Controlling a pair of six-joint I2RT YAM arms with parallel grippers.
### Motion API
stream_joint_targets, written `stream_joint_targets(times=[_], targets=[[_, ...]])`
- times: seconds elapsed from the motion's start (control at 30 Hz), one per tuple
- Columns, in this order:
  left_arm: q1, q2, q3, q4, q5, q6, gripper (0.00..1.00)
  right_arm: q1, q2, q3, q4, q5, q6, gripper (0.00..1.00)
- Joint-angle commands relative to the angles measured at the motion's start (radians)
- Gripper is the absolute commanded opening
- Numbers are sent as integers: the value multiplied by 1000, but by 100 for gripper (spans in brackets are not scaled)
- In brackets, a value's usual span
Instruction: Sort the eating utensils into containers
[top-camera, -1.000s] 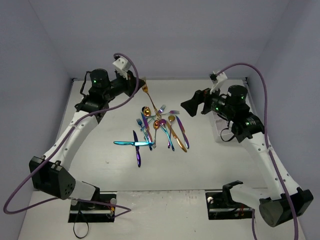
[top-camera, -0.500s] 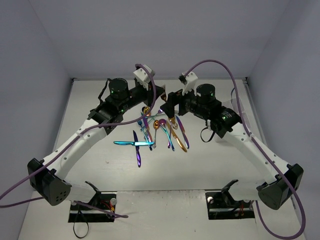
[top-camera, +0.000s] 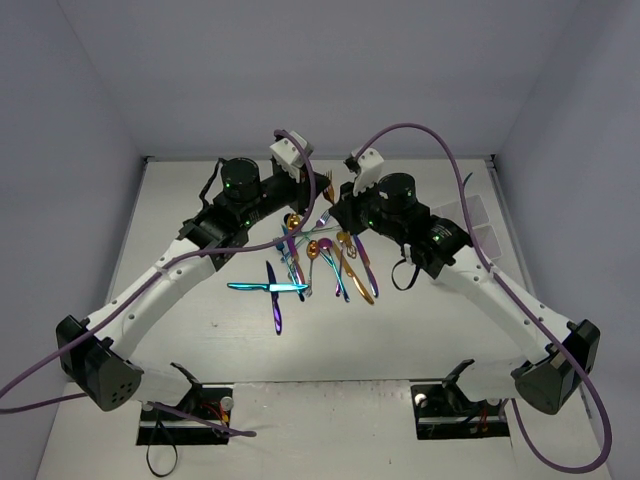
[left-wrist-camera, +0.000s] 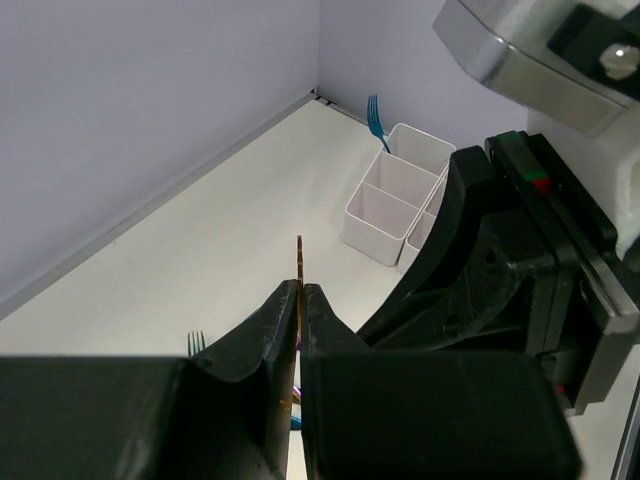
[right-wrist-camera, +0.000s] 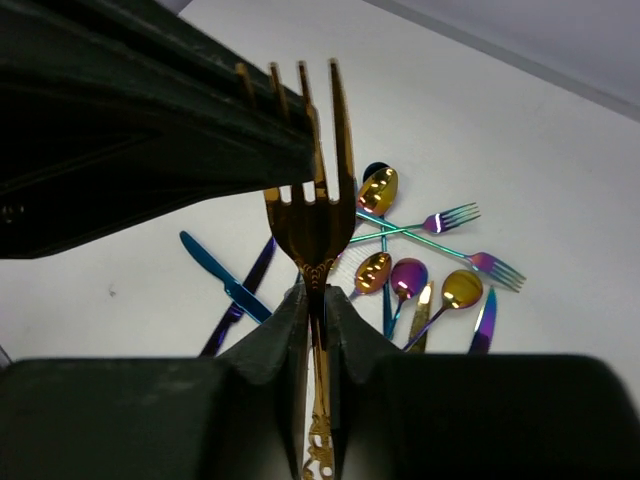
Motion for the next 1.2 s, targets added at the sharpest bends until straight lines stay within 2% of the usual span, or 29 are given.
stream_joint_targets(times=[0.0,0.03,0.1,0.13,0.23,0.3,0.43,0.57,0.77,0.87,0.97,1.17], targets=[[-5,-12,52,46,-2,7,0,6,-34,24,71,75,-29,0],[-5,-11,52,41,-2,7,3,6,-34,23,71,76,-29,0],[-5,-13,42,23,-41,6,22,7,-43,10,71,114,-35,0],[-5,-16,37,17,-58,4,28,7,-46,6,71,127,-39,0],[-4,-32,-1,-8,-160,-23,57,-1,-63,-23,73,206,-67,0],[-5,-49,-27,-29,-285,-41,69,-20,-73,-44,73,269,-88,0],[-1,-70,-66,-179,-496,-82,75,-109,-92,-64,79,303,-141,0],[8,-114,-157,-289,-605,-130,75,-290,-102,-73,126,303,-195,0],[44,-226,-370,-340,-612,-217,75,-561,-73,-83,252,260,-258,0],[81,-302,-473,-344,-597,-240,75,-652,-39,-93,323,223,-256,0],[110,-344,-535,-345,-586,-248,75,-728,11,-104,407,201,-241,0],[120,-358,-556,-333,-584,-251,75,-791,127,-112,543,194,-219,0]])
